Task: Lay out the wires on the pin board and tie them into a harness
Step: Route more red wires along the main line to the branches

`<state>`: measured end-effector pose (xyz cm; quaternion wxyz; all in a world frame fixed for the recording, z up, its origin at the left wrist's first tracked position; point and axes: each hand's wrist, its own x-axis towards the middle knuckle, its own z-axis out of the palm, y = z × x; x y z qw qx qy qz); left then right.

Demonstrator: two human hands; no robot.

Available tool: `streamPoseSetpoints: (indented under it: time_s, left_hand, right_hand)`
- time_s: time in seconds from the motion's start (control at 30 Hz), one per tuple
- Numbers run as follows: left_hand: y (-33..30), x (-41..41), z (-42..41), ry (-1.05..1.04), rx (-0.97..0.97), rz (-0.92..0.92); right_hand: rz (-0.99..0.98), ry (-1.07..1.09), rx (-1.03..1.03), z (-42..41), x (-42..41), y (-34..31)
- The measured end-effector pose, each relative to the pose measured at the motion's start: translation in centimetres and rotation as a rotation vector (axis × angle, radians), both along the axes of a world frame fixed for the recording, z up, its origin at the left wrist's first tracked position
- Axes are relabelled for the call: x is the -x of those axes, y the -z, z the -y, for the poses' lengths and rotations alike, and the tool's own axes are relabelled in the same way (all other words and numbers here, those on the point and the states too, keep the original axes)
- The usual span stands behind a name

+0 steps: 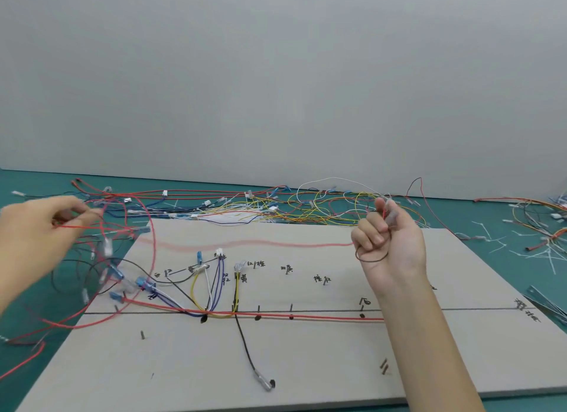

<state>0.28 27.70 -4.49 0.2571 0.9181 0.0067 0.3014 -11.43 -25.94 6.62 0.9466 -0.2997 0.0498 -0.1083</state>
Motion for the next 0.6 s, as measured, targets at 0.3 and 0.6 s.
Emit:
streamPoseSetpoints:
  time_s: [0.3, 0.6]
  left_hand:
    - [-6.5, 8.4, 16.3, 0.087, -0.222, 0.15]
    - [-6.8, 9.0, 18.3, 0.316, 0.02, 0.137]
  right_hand:
    - [0.078, -0.537, 0.772, -7.6, 2.8, 0.3]
    - [0.295, -0.324, 1.229, -15.7, 3.4, 4.3]
